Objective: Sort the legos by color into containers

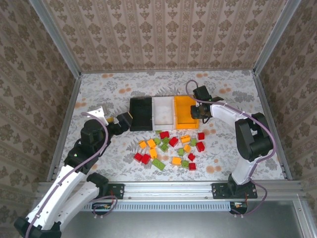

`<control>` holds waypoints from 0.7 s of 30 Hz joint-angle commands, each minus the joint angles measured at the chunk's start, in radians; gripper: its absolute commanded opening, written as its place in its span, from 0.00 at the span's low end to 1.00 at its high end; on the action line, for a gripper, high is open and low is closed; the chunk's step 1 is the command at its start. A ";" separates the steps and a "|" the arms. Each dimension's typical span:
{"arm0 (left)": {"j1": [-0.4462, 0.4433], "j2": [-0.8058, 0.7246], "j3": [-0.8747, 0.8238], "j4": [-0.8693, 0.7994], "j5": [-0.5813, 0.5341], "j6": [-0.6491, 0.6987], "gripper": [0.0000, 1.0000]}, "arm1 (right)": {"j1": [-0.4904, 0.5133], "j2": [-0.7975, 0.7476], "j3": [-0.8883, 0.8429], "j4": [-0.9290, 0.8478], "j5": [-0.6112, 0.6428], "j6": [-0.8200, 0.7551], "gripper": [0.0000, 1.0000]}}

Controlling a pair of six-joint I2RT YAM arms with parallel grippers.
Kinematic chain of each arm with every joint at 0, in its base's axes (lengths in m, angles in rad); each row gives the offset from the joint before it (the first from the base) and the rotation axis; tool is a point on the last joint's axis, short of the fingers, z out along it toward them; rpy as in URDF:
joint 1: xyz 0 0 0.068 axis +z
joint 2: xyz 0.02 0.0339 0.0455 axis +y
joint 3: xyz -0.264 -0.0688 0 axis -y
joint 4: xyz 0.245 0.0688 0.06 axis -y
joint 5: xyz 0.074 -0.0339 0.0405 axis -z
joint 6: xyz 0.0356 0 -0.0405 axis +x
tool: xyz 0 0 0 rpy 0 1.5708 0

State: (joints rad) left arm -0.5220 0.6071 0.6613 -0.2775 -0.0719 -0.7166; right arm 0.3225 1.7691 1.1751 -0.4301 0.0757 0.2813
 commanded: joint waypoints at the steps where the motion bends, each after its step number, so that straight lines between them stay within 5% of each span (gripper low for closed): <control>1: 0.016 0.010 0.002 -0.015 0.030 -0.022 1.00 | 0.020 0.001 0.032 -0.035 0.030 0.007 0.40; 6: 0.019 0.032 0.004 -0.017 0.038 -0.021 1.00 | 0.039 -0.072 0.026 -0.026 0.052 0.061 0.69; 9: 0.019 0.037 -0.008 -0.012 0.047 -0.014 1.00 | 0.054 -0.156 -0.012 -0.021 0.064 0.115 0.76; 21: 0.019 0.019 -0.079 -0.047 0.111 -0.057 1.00 | 0.232 -0.589 -0.391 -0.222 0.090 0.380 0.81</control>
State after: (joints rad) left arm -0.5087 0.6430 0.5919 -0.3035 0.0067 -0.7502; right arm 0.5060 1.2461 0.8513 -0.5125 0.1524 0.5621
